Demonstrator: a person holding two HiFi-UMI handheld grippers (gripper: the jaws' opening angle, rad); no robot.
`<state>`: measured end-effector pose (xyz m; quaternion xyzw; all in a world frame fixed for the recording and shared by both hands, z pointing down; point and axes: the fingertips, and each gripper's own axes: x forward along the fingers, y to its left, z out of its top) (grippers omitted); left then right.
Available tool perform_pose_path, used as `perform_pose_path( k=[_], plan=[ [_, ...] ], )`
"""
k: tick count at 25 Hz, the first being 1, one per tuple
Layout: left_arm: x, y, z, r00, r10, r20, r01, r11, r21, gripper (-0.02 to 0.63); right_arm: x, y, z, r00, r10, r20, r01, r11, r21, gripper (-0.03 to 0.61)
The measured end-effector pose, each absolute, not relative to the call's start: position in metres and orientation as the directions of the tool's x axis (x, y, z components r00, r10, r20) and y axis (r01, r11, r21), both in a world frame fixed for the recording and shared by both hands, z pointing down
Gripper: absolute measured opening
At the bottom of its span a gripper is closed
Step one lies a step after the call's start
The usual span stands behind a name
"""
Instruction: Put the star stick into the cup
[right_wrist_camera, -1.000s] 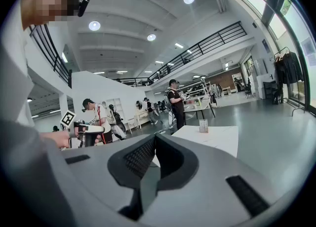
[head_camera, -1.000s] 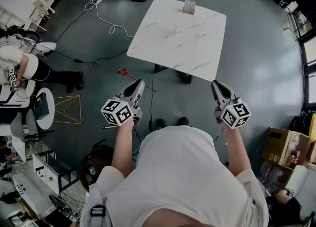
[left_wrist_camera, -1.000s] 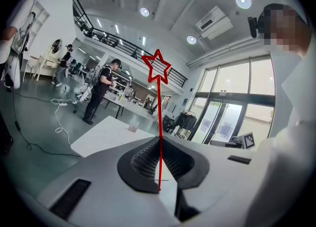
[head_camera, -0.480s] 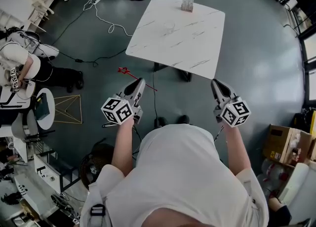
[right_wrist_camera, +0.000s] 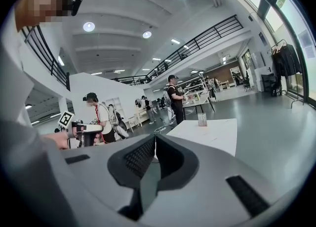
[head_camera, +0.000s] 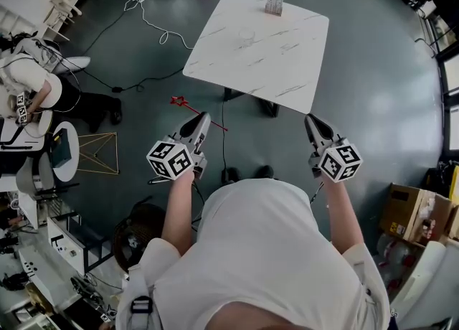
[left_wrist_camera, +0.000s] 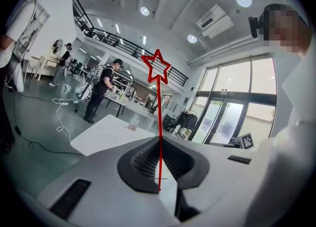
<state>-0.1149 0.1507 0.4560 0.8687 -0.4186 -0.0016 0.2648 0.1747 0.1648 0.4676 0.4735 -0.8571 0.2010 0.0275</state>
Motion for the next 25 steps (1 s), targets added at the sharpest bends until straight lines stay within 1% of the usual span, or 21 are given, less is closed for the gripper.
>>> perform_pose_path(
  k=[7,18,25],
  plan=[
    [-0.106,0.155,0.459,0.609,-0.766,0.207,-0.746,-0.465,0.477,0.020,0.188,0.166,0.469,-0.563,-0.791,0.239,-0.815,0.484,-0.319,0.026],
    [-0.068,0.163,0.457,0.577,-0.790,0.208,-0.769,-0.440,0.463,0.020,0.222,0.172,0.473,-0.598,-0.767,0.231,-0.791,0.520,-0.322,0.026],
    [-0.060,0.165,0.462,0.562,-0.795,0.227,-0.782,-0.421,0.459,0.020,0.225,0.167,0.474,-0.624,-0.750,0.218,-0.770,0.545,-0.331,0.026]
  ],
)
